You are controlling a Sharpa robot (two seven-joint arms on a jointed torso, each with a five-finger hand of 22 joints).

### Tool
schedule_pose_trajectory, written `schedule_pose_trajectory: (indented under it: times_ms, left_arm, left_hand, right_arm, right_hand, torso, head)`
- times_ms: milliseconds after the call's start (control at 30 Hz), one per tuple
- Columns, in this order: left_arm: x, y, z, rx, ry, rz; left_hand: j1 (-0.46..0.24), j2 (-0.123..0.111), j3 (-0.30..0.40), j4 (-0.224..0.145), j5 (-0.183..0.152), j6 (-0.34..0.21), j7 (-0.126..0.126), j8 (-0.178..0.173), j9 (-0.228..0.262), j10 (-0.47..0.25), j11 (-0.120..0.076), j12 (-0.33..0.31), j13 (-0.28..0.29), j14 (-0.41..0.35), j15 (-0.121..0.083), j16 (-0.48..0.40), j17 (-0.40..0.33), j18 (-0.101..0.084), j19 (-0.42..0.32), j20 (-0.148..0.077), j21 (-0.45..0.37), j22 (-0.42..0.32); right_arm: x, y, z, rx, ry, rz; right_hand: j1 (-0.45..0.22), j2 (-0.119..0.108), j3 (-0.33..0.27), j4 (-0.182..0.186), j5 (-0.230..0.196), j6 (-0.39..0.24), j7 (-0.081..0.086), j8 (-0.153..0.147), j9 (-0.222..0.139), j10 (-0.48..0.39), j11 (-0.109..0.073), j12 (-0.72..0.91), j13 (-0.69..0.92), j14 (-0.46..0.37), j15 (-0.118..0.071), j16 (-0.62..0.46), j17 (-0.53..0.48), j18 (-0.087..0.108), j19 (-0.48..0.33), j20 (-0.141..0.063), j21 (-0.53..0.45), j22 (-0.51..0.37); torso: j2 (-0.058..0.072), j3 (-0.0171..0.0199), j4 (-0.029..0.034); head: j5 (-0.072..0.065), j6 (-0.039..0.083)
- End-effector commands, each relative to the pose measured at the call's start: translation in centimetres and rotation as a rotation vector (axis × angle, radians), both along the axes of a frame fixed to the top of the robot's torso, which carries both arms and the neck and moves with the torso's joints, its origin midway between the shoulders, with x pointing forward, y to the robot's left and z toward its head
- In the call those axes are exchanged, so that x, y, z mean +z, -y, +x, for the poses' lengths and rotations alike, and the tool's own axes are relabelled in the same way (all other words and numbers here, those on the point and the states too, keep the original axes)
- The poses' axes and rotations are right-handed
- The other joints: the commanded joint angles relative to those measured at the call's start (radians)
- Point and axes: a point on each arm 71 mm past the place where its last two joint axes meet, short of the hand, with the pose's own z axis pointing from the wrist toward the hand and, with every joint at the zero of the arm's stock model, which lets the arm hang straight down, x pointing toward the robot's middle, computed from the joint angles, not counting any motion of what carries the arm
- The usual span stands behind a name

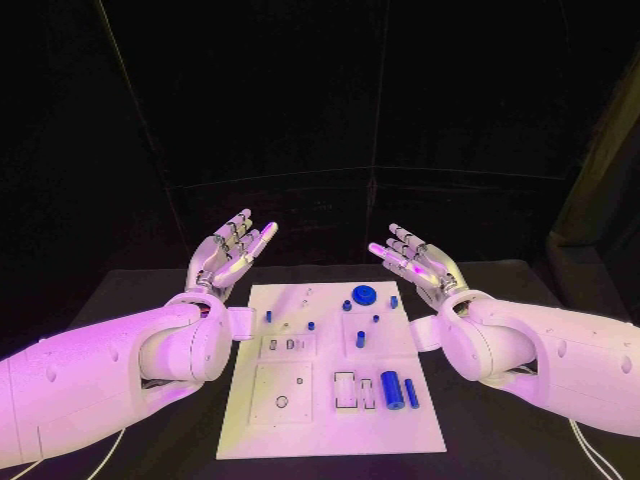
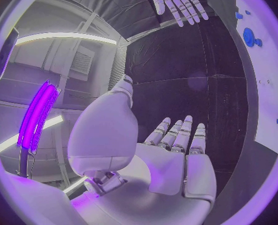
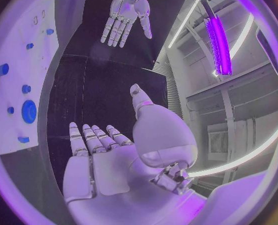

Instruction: Assemble the parts on the task board

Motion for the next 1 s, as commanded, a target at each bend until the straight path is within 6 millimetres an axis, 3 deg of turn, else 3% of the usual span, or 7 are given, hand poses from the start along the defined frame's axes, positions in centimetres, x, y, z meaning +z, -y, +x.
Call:
schedule_pose_trajectory:
  times_ms: [33, 200, 300, 400, 500, 667, 1000]
  left_arm:
    - [0.5, 0.2, -0.1, -0.024, 0.055, -0.043]
    - [0.3, -0.8, 0.3, -0.015, 0.041, -0.042]
    - [0.3, -1.1, 0.2, -0.019, 0.04, -0.046]
    - [0.4, -1.4, 0.2, -0.025, 0.042, -0.051]
    - [0.4, -1.4, 0.2, -0.036, 0.041, -0.058]
    - [0.6, -1.3, -0.1, -0.072, 0.047, -0.061]
    - [1.3, -0.8, -1.2, -0.155, 0.071, -0.06]
  left_hand:
    - [0.01, 0.002, 0.002, 0.004, 0.005, 0.005, 0.078, 0.003, 0.001, 0.002, 0.008, 0.006, 0.001, 0.009, 0.001, 0.004, 0.001, 0.008, 0.0, 0.006, 0.006, 0.001]
    - [0.018, 0.027, 0.023, 0.003, 0.0, 0.028, 0.099, 0.006, 0.003, 0.032, 0.031, 0.01, 0.004, 0.07, 0.021, 0.023, 0.012, -0.003, 0.015, 0.014, 0.013, 0.005]
    - [0.041, 0.058, 0.048, 0.0, -0.007, 0.072, 0.119, 0.013, 0.007, 0.135, 0.059, 0.029, 0.015, 0.187, 0.047, 0.065, 0.03, -0.024, 0.088, 0.017, 0.045, 0.024]
    - [0.082, 0.091, 0.07, -0.01, -0.016, 0.184, 0.124, 0.035, 0.019, 0.345, 0.088, 0.082, 0.035, 0.385, 0.068, 0.138, 0.059, -0.045, 0.266, 0.017, 0.124, 0.065]
    - [0.122, 0.117, 0.099, -0.039, -0.02, 0.347, 0.13, 0.068, 0.034, 0.591, 0.054, 0.153, 0.053, 0.516, 0.032, 0.186, 0.071, -0.018, 0.517, 0.014, 0.233, 0.114]
    - [0.144, 0.136, 0.103, -0.1, -0.023, 0.553, 0.103, 0.098, 0.043, 0.738, 0.015, 0.185, 0.046, 0.681, -0.017, 0.221, 0.078, 0.016, 0.673, -0.002, 0.285, 0.124]
    - [0.155, 0.159, 0.085, -0.176, -0.023, 0.689, 0.082, 0.088, 0.036, 0.869, -0.016, 0.154, 0.041, 0.828, -0.054, 0.188, 0.088, 0.016, 0.795, -0.039, 0.284, 0.101]
  right_arm:
    - [0.1, -0.9, -0.3, 0.149, 0.003, -0.013]
    - [0.1, 0.7, 0.6, 0.106, 0.061, -0.066]
    - [0.1, 1.4, 0.9, 0.098, 0.104, -0.117]
    - [0.2, 2.1, 1.2, 0.096, 0.146, -0.175]
    - [0.4, 2.6, 1.5, 0.098, 0.182, -0.226]
    - [1.4, 3.0, 2.4, 0.121, 0.263, -0.339]
    - [4.2, 2.6, 5.0, 0.2, 0.426, -0.72]
  right_hand:
    - [0.039, 0.01, 0.006, -0.02, 0.003, 0.046, 0.156, 0.01, 0.007, 0.053, 0.012, 0.012, 0.006, 0.052, 0.007, 0.014, 0.006, 0.011, 0.028, 0.007, 0.015, 0.007]
    - [0.126, 0.016, 0.026, -0.08, -0.008, 0.282, 0.167, 0.07, 0.039, 0.401, 0.031, 0.102, 0.044, 0.363, 0.022, 0.09, 0.035, 0.05, 0.271, 0.005, 0.111, 0.055]
    - [0.173, 0.011, 0.036, -0.119, -0.012, 0.456, 0.157, 0.119, 0.058, 0.643, 0.009, 0.168, 0.06, 0.632, -0.008, 0.155, 0.053, 0.085, 0.463, 0.004, 0.195, 0.089]
    - [0.2, 0.007, 0.044, -0.152, -0.019, 0.614, 0.136, 0.154, 0.068, 0.738, -0.017, 0.182, 0.051, 0.74, -0.037, 0.167, 0.048, 0.113, 0.532, 0.002, 0.223, 0.092]
    - [0.213, 0.009, 0.053, -0.179, -0.019, 0.741, 0.119, 0.171, 0.07, 0.815, -0.04, 0.181, 0.045, 0.833, -0.062, 0.176, 0.048, 0.123, 0.599, -0.009, 0.25, 0.095]
    - [0.217, 0.013, 0.087, -0.226, -0.018, 0.834, 0.096, 0.163, 0.057, 0.92, -0.075, 0.154, 0.042, 0.965, -0.103, 0.177, 0.049, 0.125, 0.696, -0.053, 0.288, 0.098]
    - [0.223, -0.023, 0.143, -0.227, -0.01, 0.916, 0.074, 0.127, 0.052, 1.032, -0.101, 0.093, 0.043, 1.125, -0.155, 0.169, 0.059, 0.12, 0.816, -0.114, 0.387, 0.136]
  torso:
    - [0.0, -0.0002, -0.0001]
    - [0.002, -0.0012, -0.001]
    - [0.005, -0.0012, 0.0002]
    - [0.011, -0.0017, 0.0002]
    - [0.019, -0.0019, 0.0018]
    - [0.034, -0.0002, 0.0056]
    - [0.084, -0.0029, 0.019]
  head:
    - [0.0, 0.0]
    - [-0.004, -0.01]
    - [-0.005, -0.012]
    - [-0.005, -0.01]
    - [-0.007, -0.009]
    - [-0.009, -0.005]
    - [-0.023, 0.007]
